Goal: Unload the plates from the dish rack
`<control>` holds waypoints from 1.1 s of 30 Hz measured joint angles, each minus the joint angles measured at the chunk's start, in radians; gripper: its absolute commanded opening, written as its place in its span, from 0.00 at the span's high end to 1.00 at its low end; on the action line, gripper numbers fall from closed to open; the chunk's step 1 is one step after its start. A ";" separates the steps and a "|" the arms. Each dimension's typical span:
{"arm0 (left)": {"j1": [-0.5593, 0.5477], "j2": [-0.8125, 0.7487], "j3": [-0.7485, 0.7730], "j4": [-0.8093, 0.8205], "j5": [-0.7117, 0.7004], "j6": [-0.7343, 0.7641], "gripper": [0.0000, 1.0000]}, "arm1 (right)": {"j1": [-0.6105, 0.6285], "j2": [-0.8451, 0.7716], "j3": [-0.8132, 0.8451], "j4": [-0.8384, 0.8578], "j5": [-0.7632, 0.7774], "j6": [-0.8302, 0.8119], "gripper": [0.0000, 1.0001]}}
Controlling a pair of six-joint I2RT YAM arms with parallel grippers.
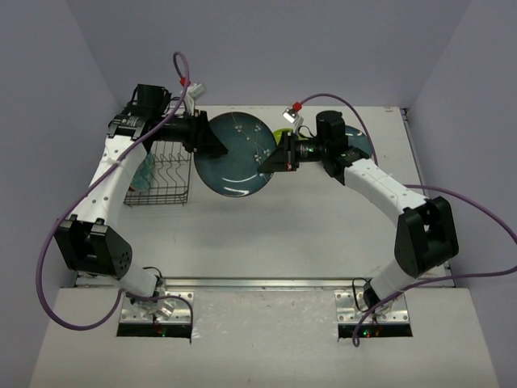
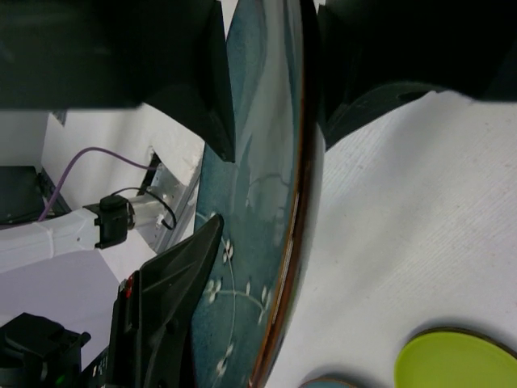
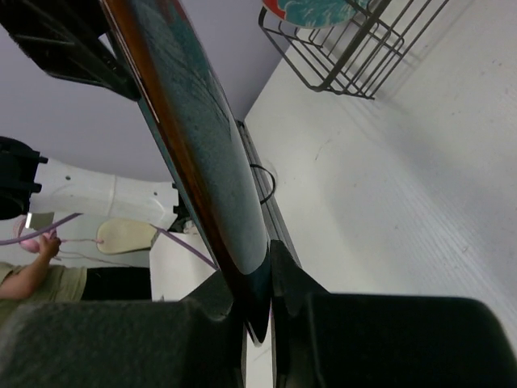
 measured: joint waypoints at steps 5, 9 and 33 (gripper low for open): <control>-0.003 0.000 0.000 0.028 -0.013 -0.032 0.10 | -0.030 -0.003 -0.053 0.047 -0.008 0.071 1.00; -0.003 0.000 0.000 0.047 -0.074 -0.063 0.00 | -0.117 -0.014 -0.130 0.069 -0.008 0.132 1.00; 0.111 -0.021 0.015 0.151 -0.331 -0.170 0.00 | -0.692 0.270 -0.089 -0.022 0.190 0.188 1.00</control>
